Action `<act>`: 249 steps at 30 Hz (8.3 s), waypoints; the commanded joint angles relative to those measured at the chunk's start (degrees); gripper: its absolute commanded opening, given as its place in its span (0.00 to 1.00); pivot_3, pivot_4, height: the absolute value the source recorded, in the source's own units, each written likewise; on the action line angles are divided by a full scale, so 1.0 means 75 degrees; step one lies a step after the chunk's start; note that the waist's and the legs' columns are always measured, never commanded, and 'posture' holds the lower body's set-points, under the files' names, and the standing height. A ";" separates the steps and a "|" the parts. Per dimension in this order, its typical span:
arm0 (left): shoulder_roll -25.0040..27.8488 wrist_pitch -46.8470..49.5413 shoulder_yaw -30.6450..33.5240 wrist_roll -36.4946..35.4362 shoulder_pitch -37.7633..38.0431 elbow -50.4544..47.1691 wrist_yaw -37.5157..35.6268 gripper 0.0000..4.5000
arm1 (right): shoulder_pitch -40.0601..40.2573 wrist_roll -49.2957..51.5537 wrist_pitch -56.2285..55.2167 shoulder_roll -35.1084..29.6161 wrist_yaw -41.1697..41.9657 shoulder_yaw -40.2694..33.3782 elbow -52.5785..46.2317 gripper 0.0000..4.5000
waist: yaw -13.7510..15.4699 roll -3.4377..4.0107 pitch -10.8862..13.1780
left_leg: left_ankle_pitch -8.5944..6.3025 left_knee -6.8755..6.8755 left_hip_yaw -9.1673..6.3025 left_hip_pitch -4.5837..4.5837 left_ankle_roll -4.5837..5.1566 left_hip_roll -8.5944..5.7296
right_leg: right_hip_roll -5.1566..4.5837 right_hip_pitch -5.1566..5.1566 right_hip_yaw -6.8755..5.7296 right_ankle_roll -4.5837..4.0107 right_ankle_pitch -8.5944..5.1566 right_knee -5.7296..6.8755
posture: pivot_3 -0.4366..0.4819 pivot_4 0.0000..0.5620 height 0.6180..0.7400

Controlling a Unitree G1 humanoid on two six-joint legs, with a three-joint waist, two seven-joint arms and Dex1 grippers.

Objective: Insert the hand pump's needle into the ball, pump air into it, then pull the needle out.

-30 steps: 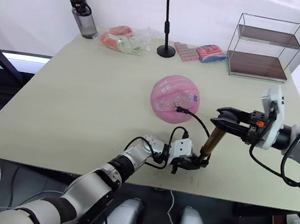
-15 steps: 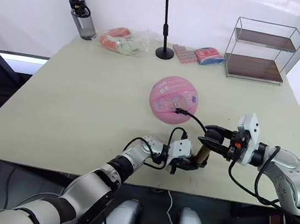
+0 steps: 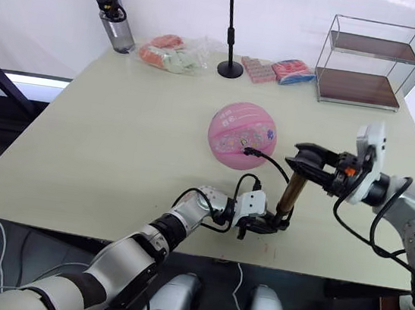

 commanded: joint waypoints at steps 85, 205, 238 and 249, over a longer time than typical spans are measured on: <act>0.0418 0.0615 -0.0599 0.0898 0.0746 0.1369 0.0095 0.23 | -0.1950 0.1178 0.0818 -0.1145 -0.0593 -0.1659 0.0220 0.43 | 0.0042 0.0011 0.0028 | 0.0016 -0.0004 -0.0003 -0.0023 0.0028 -0.0011 | -0.0013 -0.0011 -0.0008 0.0001 0.0000 -0.0001 | 0.48 0.27 0.93; 0.0477 0.0098 -0.0532 0.0894 0.0657 0.1510 0.0345 0.23 | -0.0407 0.1382 -0.0018 -0.1042 -0.0503 -0.1869 -0.0448 0.43 | 0.0037 -0.0012 0.0026 | -0.0005 -0.0001 -0.0006 -0.0004 -0.0008 0.0000 | -0.0009 0.0003 -0.0019 -0.0008 -0.0006 -0.0001 | 0.48 0.27 0.93; 0.0361 0.0475 0.0032 0.0459 0.0385 0.1457 0.0061 0.23 | 0.2257 -0.2641 -0.2864 0.1128 0.0324 0.1209 0.0937 0.43 | -0.0011 -0.0079 -0.0044 | -0.0006 -0.0001 -0.0010 0.0011 -0.0009 0.0015 | 0.0006 0.0009 -0.0023 -0.0004 -0.0004 0.0000 | 0.48 0.27 0.93; 0.0336 0.0451 0.0079 0.0473 0.0365 0.1494 0.0026 0.23 | 0.2267 -0.2906 -0.3253 0.1194 0.0354 0.1202 0.1091 0.43 | -0.0042 -0.0082 -0.0079 | -0.0007 -0.0001 -0.0009 0.0017 -0.0011 0.0023 | 0.0011 0.0011 -0.0019 -0.0006 -0.0005 0.0005 | 0.48 0.27 0.93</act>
